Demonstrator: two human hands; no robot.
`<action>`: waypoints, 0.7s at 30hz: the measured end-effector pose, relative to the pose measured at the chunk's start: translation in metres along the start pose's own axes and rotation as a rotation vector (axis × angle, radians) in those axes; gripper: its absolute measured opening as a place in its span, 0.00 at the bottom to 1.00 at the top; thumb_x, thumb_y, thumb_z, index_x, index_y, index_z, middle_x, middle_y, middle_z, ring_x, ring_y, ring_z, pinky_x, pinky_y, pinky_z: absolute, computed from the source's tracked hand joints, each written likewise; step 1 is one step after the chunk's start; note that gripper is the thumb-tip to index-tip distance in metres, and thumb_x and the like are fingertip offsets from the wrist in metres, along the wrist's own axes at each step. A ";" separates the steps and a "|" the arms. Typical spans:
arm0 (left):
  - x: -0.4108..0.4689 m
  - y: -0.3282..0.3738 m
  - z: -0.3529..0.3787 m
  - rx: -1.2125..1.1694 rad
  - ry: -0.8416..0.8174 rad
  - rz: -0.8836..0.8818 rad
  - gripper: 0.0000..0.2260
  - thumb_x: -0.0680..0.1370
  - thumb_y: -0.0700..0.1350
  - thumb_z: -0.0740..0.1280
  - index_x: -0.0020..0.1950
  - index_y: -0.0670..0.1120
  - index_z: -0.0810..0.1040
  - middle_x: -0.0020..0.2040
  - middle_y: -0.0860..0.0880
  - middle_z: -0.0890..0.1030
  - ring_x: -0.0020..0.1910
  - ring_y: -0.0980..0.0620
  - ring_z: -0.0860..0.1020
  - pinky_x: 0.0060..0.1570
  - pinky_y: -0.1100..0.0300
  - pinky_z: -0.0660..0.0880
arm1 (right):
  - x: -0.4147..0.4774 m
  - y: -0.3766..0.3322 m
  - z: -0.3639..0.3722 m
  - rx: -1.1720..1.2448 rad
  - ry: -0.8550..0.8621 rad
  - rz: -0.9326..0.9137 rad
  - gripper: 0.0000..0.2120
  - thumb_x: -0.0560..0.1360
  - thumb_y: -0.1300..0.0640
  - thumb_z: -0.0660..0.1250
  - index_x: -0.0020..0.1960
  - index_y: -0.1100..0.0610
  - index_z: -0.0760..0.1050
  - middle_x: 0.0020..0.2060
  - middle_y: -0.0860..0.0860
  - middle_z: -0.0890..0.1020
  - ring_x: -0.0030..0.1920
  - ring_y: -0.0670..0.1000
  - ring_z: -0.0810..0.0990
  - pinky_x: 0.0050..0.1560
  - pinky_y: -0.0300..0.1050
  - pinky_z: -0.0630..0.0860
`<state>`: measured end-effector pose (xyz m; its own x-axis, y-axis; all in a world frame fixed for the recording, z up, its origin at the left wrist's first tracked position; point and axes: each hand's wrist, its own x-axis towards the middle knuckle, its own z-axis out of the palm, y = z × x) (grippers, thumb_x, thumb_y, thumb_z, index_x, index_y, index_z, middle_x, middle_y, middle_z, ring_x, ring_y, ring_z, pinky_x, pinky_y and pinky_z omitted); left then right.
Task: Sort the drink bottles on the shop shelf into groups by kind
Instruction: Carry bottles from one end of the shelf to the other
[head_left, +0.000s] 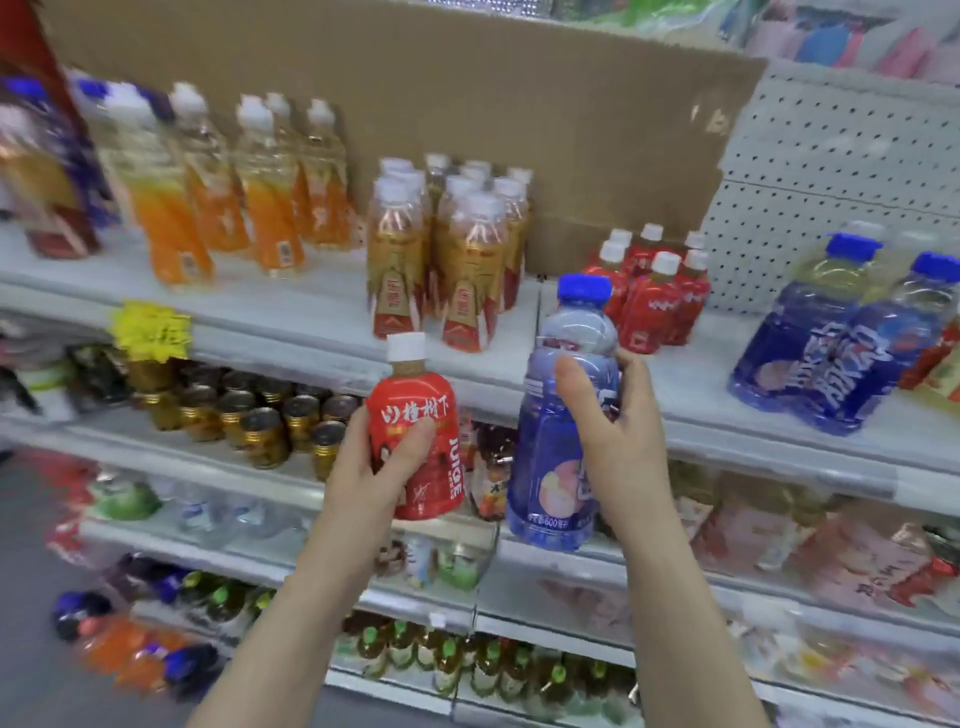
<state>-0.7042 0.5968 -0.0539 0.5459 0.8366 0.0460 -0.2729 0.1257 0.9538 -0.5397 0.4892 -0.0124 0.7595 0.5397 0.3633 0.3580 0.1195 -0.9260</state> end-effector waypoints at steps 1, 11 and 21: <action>-0.001 0.005 -0.020 -0.001 0.033 0.007 0.30 0.68 0.58 0.77 0.68 0.56 0.73 0.57 0.52 0.83 0.51 0.54 0.84 0.44 0.60 0.80 | -0.004 -0.002 0.021 0.018 -0.038 0.007 0.30 0.67 0.31 0.69 0.61 0.50 0.74 0.49 0.44 0.84 0.48 0.45 0.84 0.51 0.49 0.79; 0.008 0.049 -0.189 -0.044 0.398 0.079 0.45 0.48 0.70 0.78 0.62 0.59 0.76 0.52 0.56 0.85 0.49 0.56 0.84 0.46 0.57 0.79 | 0.024 -0.045 0.233 0.175 -0.413 -0.052 0.12 0.77 0.46 0.71 0.59 0.45 0.77 0.50 0.45 0.85 0.49 0.47 0.85 0.49 0.47 0.80; 0.068 0.091 -0.296 -0.063 0.675 0.235 0.46 0.44 0.70 0.80 0.59 0.55 0.78 0.49 0.50 0.86 0.43 0.52 0.85 0.35 0.57 0.81 | 0.104 -0.080 0.463 0.250 -0.618 -0.228 0.17 0.76 0.48 0.73 0.60 0.51 0.71 0.51 0.44 0.82 0.48 0.42 0.82 0.49 0.40 0.77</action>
<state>-0.9263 0.8229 -0.0514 -0.1366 0.9900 0.0350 -0.3792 -0.0849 0.9214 -0.7406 0.9214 0.0525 0.2055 0.8442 0.4951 0.2801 0.4340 -0.8562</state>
